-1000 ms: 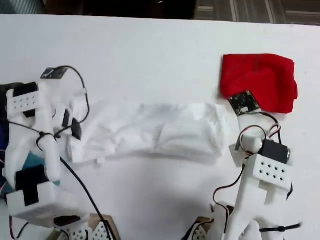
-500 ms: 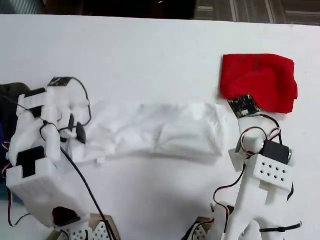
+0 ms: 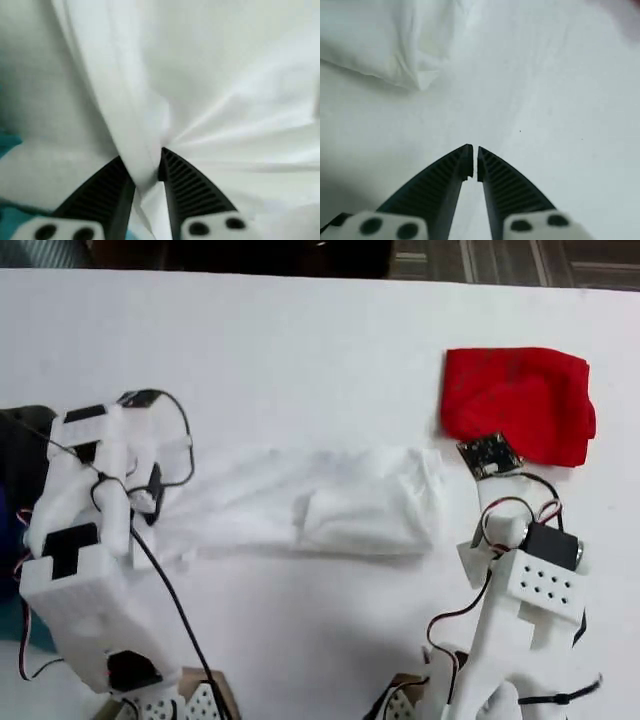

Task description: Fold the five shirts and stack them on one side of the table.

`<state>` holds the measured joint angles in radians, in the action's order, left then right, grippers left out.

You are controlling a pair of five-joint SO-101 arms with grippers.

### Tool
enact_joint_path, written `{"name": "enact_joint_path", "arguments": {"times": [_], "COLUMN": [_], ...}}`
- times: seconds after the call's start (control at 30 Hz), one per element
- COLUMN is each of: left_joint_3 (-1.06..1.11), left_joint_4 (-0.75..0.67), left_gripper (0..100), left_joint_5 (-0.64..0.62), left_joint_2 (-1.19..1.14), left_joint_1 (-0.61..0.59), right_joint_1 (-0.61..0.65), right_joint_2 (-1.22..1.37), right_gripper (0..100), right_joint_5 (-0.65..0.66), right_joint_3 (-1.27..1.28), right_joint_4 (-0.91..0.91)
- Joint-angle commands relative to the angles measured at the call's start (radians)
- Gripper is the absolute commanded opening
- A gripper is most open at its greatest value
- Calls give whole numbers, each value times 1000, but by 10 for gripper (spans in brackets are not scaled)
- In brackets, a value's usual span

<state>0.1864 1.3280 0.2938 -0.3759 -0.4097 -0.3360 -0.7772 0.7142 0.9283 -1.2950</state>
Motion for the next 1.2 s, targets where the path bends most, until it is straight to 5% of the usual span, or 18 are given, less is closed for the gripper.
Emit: {"name": "enact_joint_path", "arguments": {"times": [0.0,0.2,0.37,0.67,1.17], "left_joint_3": [-27,-62,-127,-274,-421], "left_joint_4": [26,121,275,446,216], "left_gripper": [26,26,26,26,25], "left_joint_5": [5,54,51,26,-176], "left_joint_2": [12,101,258,488,247], "left_joint_1": [-68,-140,-74,316,867], "right_joint_1": [-91,-179,-179,-180,-226], "right_joint_2": [-33,-27,-33,-35,-35], "right_gripper": [22,22,22,22,22], "right_joint_5": [-9,0,-8,-11,-135], "right_joint_3": [43,261,436,459,457], "right_joint_4": [82,274,496,558,590]}}
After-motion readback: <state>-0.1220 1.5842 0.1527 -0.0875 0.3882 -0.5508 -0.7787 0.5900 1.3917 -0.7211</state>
